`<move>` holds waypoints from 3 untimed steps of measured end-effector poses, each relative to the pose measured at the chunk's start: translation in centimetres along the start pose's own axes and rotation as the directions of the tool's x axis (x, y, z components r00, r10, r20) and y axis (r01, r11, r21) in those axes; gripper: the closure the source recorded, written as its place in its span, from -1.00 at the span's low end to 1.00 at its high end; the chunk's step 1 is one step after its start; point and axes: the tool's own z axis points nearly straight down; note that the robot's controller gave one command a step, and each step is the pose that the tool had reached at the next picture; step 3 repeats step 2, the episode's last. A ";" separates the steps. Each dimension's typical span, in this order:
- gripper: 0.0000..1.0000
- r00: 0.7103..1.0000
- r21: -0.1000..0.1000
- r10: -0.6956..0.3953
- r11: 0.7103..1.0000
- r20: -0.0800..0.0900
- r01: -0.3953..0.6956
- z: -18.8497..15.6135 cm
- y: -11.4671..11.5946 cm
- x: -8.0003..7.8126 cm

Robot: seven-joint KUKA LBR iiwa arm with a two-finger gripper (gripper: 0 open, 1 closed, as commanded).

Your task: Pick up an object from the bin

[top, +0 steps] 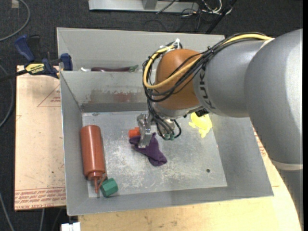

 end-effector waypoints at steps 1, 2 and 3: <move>1.00 1.000 -0.004 -0.007 1.000 0.023 0.007 -3.0 -1.2 -1.2; 1.00 0.999 -0.001 -0.045 0.999 0.003 0.045 -10.8 -1.0 -0.5; 1.00 0.999 -0.001 -0.045 0.999 0.003 0.045 -10.8 -1.0 -0.5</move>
Offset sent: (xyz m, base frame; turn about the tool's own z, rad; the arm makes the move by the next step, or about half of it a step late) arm -0.0009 -0.0122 0.1082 -0.0459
